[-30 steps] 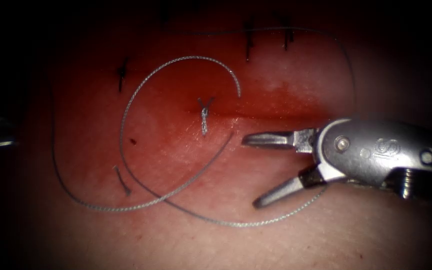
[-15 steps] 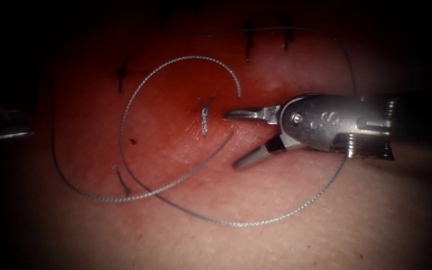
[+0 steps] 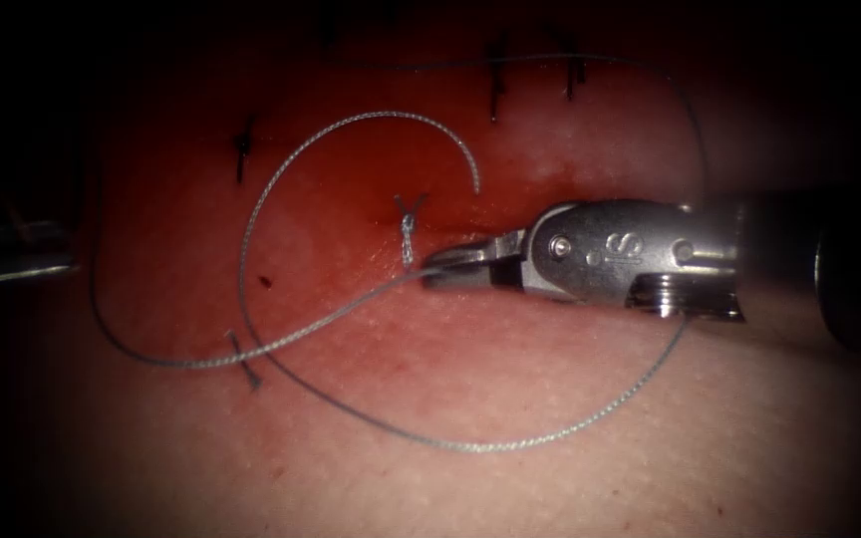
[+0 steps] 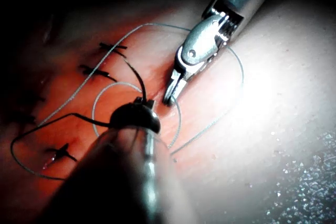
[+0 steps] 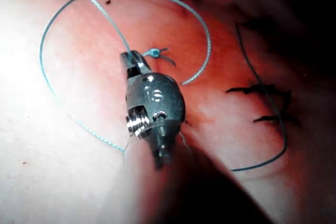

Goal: Wound Closure

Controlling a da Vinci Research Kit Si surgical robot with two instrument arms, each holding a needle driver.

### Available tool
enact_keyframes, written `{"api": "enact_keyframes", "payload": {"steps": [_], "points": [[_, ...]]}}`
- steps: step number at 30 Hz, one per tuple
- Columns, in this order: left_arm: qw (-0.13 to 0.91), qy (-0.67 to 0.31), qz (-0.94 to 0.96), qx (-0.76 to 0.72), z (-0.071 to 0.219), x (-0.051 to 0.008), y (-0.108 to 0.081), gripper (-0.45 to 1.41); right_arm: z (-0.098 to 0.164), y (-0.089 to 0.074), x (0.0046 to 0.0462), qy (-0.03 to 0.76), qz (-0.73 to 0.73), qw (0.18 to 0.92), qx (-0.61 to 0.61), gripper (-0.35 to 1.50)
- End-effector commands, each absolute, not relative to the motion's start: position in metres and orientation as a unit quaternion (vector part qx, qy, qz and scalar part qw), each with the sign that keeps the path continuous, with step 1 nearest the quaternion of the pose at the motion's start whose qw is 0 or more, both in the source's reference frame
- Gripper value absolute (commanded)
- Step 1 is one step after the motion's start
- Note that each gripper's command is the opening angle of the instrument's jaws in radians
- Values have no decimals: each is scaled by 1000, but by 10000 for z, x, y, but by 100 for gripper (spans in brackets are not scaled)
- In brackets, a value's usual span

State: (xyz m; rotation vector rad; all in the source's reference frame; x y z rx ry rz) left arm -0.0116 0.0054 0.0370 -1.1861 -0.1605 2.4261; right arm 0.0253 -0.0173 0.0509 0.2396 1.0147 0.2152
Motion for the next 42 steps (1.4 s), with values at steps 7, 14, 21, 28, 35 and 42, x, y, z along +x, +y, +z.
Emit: {"api": "enact_keyframes", "payload": {"steps": [7,14,21,28,35,42], "points": [[211,-55,877,-428,373,-121,57,-45,461,-210,256,490,85,856,142,-35],[212,-54,877,-428,373,-121,57,-45,390,-240,267,507,69,844,161,-35],[211,-55,877,-429,373,-121,57,-45,323,-276,291,515,31,835,190,-35],[212,-55,877,-428,374,-121,57,-45,315,-269,297,540,33,817,197,-5],[209,-53,878,-428,374,-121,57,-45,346,-205,275,597,61,793,109,138],[202,-49,880,-428,376,-120,58,-45,388,-161,246,589,63,802,79,138]]}}
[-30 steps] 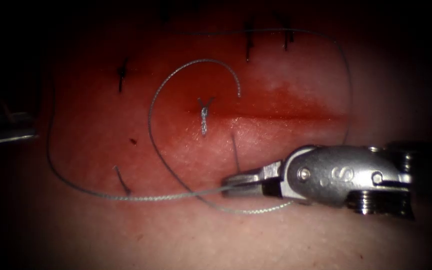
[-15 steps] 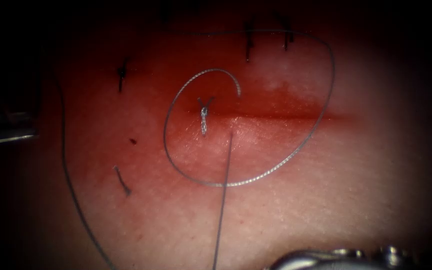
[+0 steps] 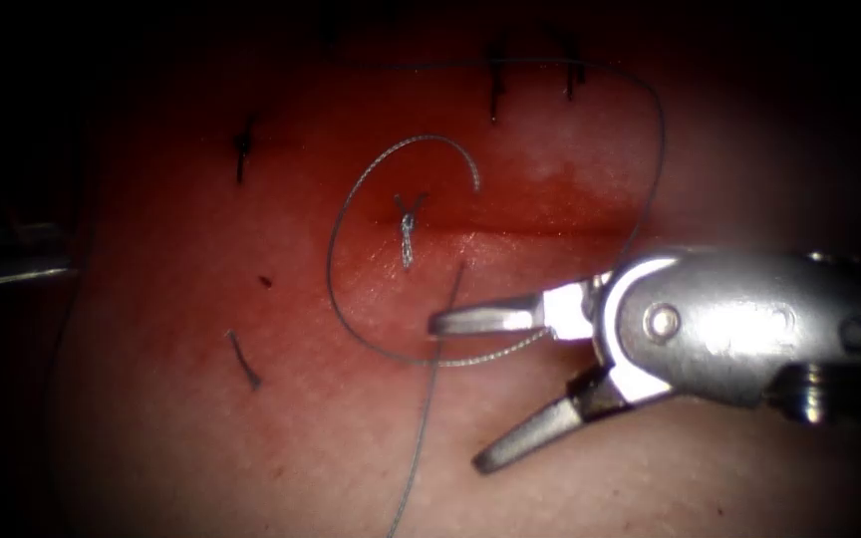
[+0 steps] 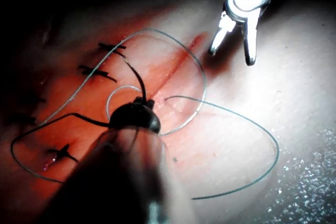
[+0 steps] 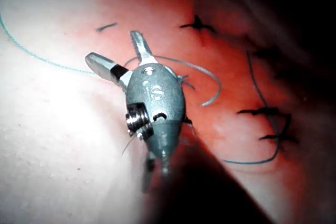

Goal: Wound Closure

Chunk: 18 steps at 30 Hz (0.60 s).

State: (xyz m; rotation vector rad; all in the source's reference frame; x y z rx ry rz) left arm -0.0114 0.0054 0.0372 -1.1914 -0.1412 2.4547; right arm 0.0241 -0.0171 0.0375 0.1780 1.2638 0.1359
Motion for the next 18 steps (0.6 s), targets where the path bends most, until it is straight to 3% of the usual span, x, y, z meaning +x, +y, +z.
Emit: {"api": "enact_keyframes", "payload": {"steps": [1,18], "points": [[202,-49,880,-428,376,-121,58,-45,396,-157,245,586,64,804,77,138],[193,-47,880,-432,380,-125,57,-45,546,-146,258,537,15,841,58,130]]}}
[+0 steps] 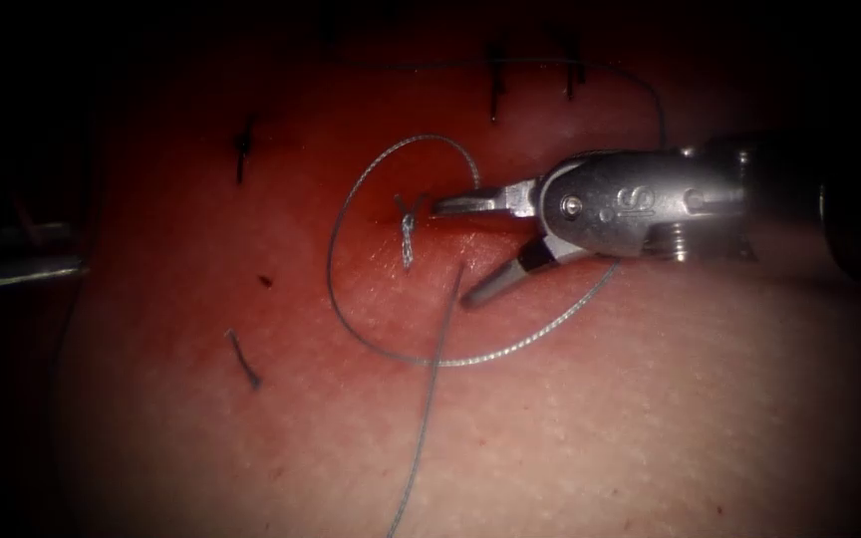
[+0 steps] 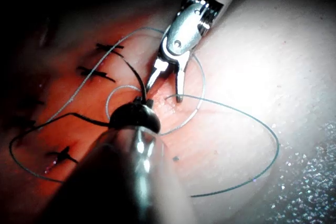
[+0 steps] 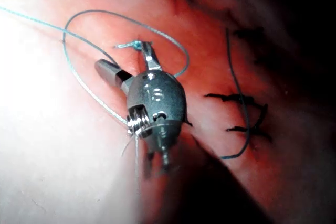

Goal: Wound Closure

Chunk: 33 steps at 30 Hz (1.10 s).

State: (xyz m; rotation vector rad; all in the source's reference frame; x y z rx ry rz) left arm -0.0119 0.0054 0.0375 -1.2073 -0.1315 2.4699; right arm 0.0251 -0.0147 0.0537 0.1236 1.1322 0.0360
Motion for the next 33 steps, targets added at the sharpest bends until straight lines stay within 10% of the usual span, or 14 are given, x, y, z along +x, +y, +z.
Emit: {"api": "enact_keyframes", "payload": {"steps": [1,6,9,33], "points": [[193,-48,879,-433,380,-125,57,-45,548,-147,257,538,14,841,59,128],[193,-47,879,-433,380,-126,57,-45,541,-151,259,539,11,840,63,108],[193,-47,879,-433,381,-127,57,-45,533,-157,259,536,5,842,64,-35],[191,-44,880,-432,390,-127,60,-45,376,-272,256,543,-44,832,107,-35]]}}
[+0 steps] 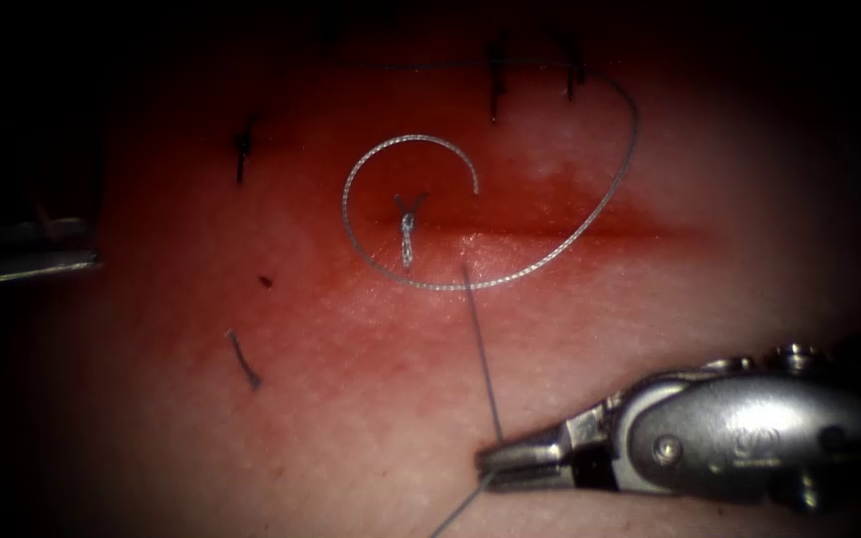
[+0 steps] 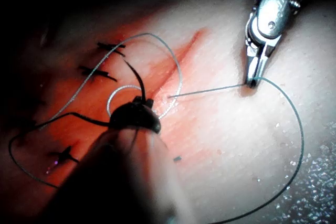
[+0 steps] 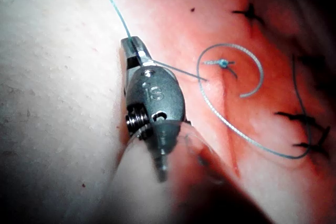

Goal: Wound Closure

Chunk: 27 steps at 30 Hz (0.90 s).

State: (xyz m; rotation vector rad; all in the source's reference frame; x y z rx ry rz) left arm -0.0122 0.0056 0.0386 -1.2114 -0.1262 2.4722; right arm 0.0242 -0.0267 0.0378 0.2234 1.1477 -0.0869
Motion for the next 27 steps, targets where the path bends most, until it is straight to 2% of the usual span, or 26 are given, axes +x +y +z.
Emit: {"api": "enact_keyframes", "payload": {"steps": [1,8,9,10,11,12,13,14,16,27], "points": [[191,-44,880,-432,390,-127,60,-45,371,-275,258,542,-49,831,111,-35],[191,-44,880,-432,391,-127,60,-45,353,-291,271,548,-75,821,141,-35],[189,-43,881,-432,391,-127,60,-45,354,-287,271,552,-71,819,139,-3],[189,-43,881,-432,391,-127,60,-45,354,-287,271,552,-71,819,139,-3],[189,-43,881,-432,390,-127,60,-45,357,-275,270,569,-64,810,127,86],[189,-43,881,-432,391,-127,60,-45,359,-267,269,582,-63,802,118,111],[186,-41,881,-432,390,-127,60,-45,363,-256,266,597,-64,792,107,127],[186,-41,881,-432,390,-127,60,-45,365,-248,263,605,-59,789,96,133],[186,-42,881,-432,391,-127,60,-45,369,-232,257,606,-50,790,75,142],[186,-41,882,-432,392,-126,61,-45,417,-176,239,594,-38,802,36,133]]}}
